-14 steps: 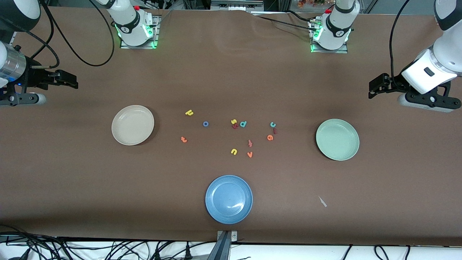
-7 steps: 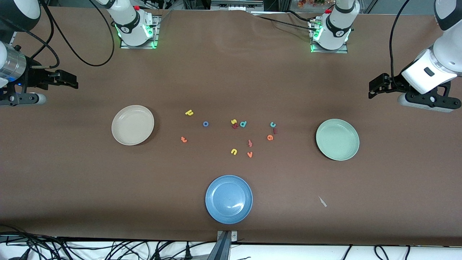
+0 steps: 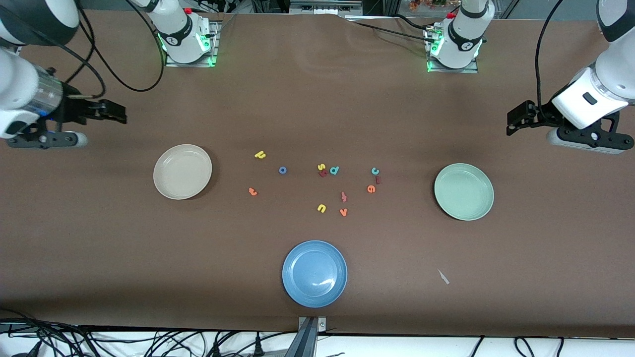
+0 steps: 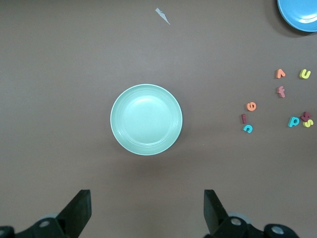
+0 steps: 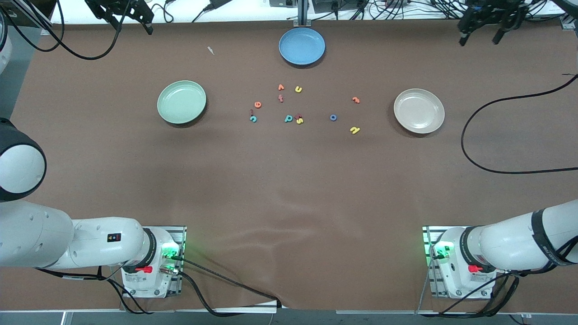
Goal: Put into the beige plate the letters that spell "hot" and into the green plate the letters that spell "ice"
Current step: 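Move the right gripper over the blue ring letter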
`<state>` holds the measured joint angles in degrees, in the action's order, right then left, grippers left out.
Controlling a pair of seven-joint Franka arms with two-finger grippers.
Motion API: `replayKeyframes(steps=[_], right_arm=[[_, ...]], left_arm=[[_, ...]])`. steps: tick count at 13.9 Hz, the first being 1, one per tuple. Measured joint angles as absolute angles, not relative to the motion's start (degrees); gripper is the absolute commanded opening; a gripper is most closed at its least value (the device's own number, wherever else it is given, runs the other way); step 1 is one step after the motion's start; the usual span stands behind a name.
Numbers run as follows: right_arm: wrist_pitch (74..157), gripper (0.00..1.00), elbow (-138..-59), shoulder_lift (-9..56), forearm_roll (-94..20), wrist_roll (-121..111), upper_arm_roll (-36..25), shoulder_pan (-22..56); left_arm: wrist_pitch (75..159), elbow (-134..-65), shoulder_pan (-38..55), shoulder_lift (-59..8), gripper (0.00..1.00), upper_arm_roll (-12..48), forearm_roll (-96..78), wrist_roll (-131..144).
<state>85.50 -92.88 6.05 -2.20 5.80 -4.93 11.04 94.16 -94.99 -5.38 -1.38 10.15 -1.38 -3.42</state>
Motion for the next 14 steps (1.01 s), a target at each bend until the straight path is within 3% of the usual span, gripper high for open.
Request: replayKeyframes(steps=[5,14], right_arm=[[93.41,1.0,-93.44,13.25,-5.24,20.85,-4.41,18.96],[115.83,1.0,-98.7,24.73,-5.63,30.84,-4.25,30.12]], left_arm=[[94.16,-94.98,-5.37,-1.4,1.0,10.15,-1.38,-3.42],[94.16,-94.94,-5.34,-1.4,1.0,10.16,-1.38,-3.42]])
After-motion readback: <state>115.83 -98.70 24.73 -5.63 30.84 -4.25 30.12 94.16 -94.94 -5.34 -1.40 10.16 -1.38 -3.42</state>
